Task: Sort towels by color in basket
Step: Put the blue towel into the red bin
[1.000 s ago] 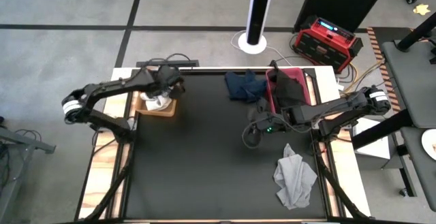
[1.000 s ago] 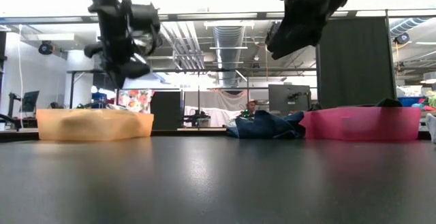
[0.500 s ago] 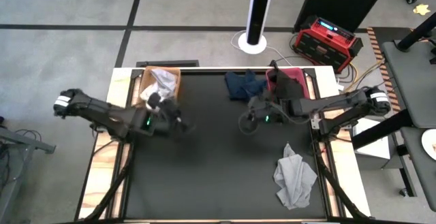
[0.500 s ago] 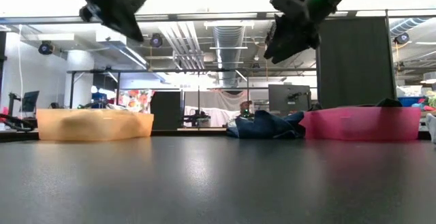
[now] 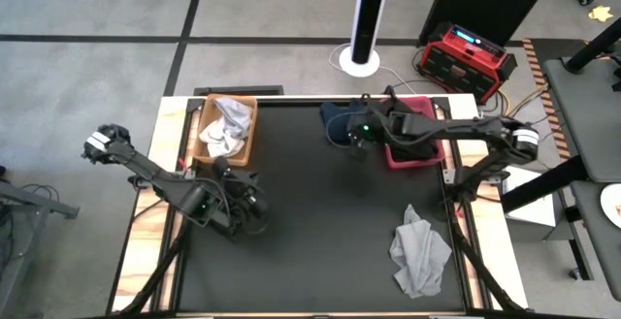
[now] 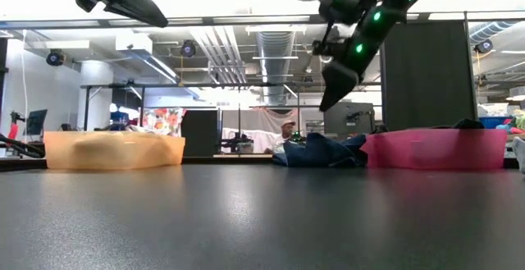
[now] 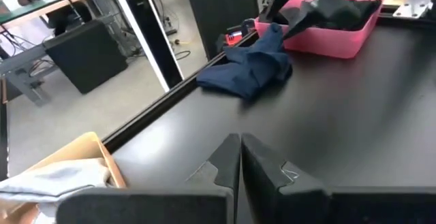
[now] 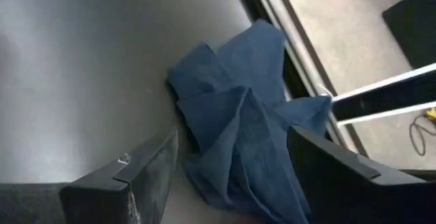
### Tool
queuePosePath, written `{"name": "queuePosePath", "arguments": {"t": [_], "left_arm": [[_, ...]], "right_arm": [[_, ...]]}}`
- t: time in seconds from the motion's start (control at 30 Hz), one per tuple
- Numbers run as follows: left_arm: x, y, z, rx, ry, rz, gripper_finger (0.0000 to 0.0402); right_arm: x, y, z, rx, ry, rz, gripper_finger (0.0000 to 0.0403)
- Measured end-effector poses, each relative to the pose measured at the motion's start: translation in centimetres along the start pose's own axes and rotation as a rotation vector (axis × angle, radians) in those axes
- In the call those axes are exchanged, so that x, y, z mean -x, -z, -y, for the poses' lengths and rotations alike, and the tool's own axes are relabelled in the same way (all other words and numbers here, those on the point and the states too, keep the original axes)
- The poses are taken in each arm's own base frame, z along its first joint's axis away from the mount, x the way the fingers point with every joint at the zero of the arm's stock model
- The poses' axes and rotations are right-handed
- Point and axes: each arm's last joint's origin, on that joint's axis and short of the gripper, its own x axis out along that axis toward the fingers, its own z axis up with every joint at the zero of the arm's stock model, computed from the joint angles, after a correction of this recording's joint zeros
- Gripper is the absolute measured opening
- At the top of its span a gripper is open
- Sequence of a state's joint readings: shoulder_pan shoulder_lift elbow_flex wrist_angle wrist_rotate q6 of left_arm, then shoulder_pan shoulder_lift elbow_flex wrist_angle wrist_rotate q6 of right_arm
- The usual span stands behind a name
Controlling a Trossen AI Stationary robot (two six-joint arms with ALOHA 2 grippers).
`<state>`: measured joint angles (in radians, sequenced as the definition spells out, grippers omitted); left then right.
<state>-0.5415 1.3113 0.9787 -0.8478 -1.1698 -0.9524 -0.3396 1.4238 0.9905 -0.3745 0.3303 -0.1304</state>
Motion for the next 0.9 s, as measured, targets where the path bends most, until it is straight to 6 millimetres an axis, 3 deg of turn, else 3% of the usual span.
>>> {"name": "queuePosePath", "arguments": {"t": [0.33,0.6,0.77,0.9], "left_arm": [[-0.2,0.5,0.4,-0.041,-0.014,-0.009,0.0000],[-0.3,0.5,0.3,-0.056,-0.020,-0.011,0.0000],[-0.2,0.5,0.3,-0.054,-0.031,0.006,0.0000],[-0.2,0.5,0.3,-0.050,-0.033,0.013,0.0000]], "right_arm": [[-5.4,1.0,1.7,-0.072,-0.016,-0.096,0.0264],[-7.0,0.4,2.1,-0.111,-0.009,-0.122,0.0240],[-8.1,0.9,2.6,-0.159,0.007,-0.155,0.0205],[-8.5,1.2,2.6,-0.169,0.008,-0.174,0.0144]]}}
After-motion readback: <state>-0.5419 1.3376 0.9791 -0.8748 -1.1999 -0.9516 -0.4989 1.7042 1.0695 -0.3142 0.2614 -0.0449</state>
